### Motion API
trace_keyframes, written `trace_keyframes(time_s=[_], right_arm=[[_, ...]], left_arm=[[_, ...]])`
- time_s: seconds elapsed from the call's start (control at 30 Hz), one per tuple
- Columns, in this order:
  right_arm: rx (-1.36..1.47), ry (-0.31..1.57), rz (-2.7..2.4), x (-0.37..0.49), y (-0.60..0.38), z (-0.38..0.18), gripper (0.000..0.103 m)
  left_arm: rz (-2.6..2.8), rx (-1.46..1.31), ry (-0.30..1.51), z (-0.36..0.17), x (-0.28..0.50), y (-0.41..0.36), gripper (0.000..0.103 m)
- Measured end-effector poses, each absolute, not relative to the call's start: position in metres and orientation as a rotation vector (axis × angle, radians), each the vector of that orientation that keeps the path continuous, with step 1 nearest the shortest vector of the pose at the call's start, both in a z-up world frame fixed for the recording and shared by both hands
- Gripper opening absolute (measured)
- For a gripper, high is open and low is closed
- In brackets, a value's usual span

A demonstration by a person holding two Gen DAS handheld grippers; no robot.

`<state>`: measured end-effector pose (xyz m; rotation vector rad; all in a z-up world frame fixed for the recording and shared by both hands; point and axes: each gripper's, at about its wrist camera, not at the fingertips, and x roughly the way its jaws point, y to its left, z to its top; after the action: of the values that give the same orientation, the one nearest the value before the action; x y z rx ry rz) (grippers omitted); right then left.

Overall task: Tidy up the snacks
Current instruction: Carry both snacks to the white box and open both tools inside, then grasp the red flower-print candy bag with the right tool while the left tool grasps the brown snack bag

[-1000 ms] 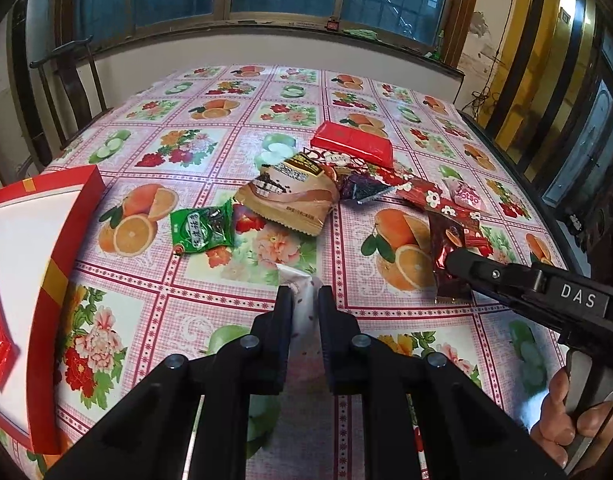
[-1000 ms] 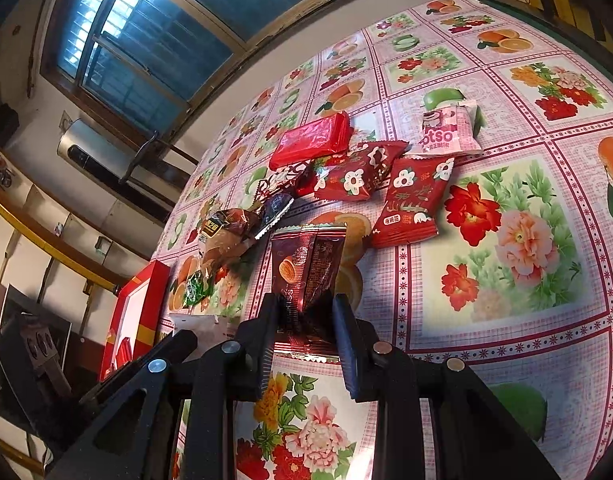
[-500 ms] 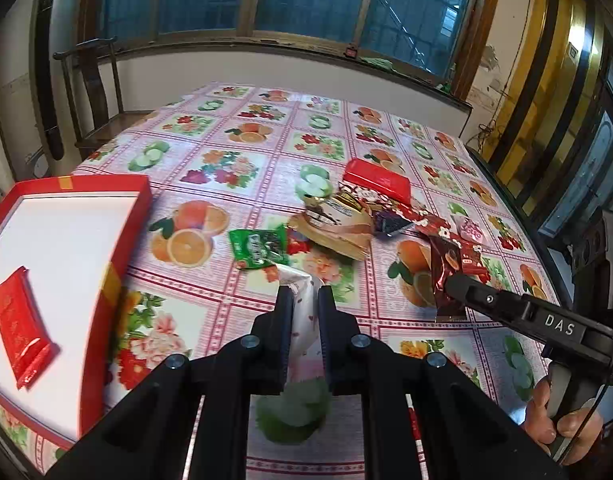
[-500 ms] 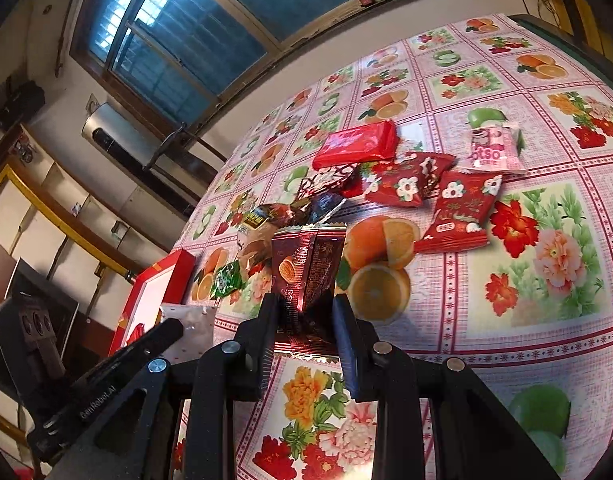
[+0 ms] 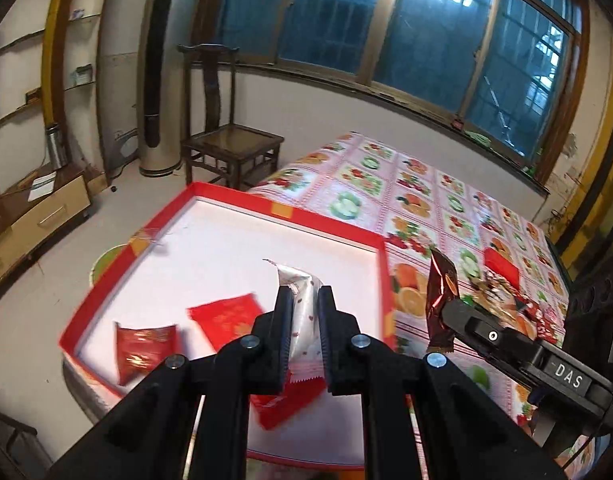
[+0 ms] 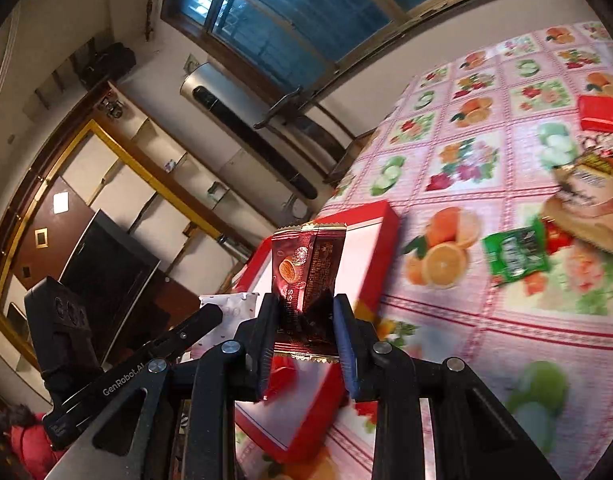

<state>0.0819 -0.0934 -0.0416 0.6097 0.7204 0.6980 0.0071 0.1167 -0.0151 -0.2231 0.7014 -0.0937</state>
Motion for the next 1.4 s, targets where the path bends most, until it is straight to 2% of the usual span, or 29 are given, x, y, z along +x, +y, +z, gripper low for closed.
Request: trace_keyframes(time_s=[0.2, 0.37, 0.47, 0.5, 0.53, 0.63, 0.73, 0.87, 1.1, 1.17, 1.4], right_arm=[[0.530, 0.774, 0.756, 0.092, -0.018, -0.054, 0.031], [0.423, 0.777, 0.746, 0.088, 0.003, -0.057, 0.032], [0.404, 0.779, 0.732, 0.086, 0.003, -0.057, 0.042], [0.406, 0.782, 0.729, 0.085, 0.001, -0.058, 0.050], [0.415, 0.777, 0.729, 0.084, -0.003, -0.057, 0.052], [0.430, 0.736, 0.718, 0.080, -0.016, -0.051, 0.052], [0.446, 0.707, 0.690, 0.077, -0.036, -0.046, 0.053], [0.471, 0.705, 0.617, 0.077, -0.081, -0.041, 0.053], [0.491, 0.645, 0.320, 0.071, -0.226, -0.024, 0.055], [0.523, 0.653, 0.189, 0.069, -0.278, -0.024, 0.060], [0.791, 0.675, -0.088, 0.055, -0.408, -0.060, 0.060]], left_arm=[[-0.035, -0.274, 0.738, -0.032, 0.021, 0.163, 0.013], [-0.043, -0.296, 0.765, -0.044, 0.023, 0.172, 0.013], [-0.041, -0.301, 0.783, -0.048, 0.024, 0.171, 0.013], [-0.032, -0.300, 0.786, -0.050, 0.025, 0.171, 0.013], [-0.017, -0.296, 0.786, -0.050, 0.025, 0.171, 0.016], [0.025, -0.276, 0.773, -0.046, 0.022, 0.171, 0.045], [0.056, -0.235, 0.716, -0.032, 0.014, 0.164, 0.055], [0.016, -0.203, 0.649, -0.009, 0.007, 0.142, 0.077], [-0.177, -0.094, 0.663, 0.003, 0.010, 0.061, 0.089], [-0.211, -0.059, 0.685, 0.001, 0.014, 0.035, 0.089], [-0.313, 0.078, 0.736, 0.007, 0.034, -0.064, 0.089]])
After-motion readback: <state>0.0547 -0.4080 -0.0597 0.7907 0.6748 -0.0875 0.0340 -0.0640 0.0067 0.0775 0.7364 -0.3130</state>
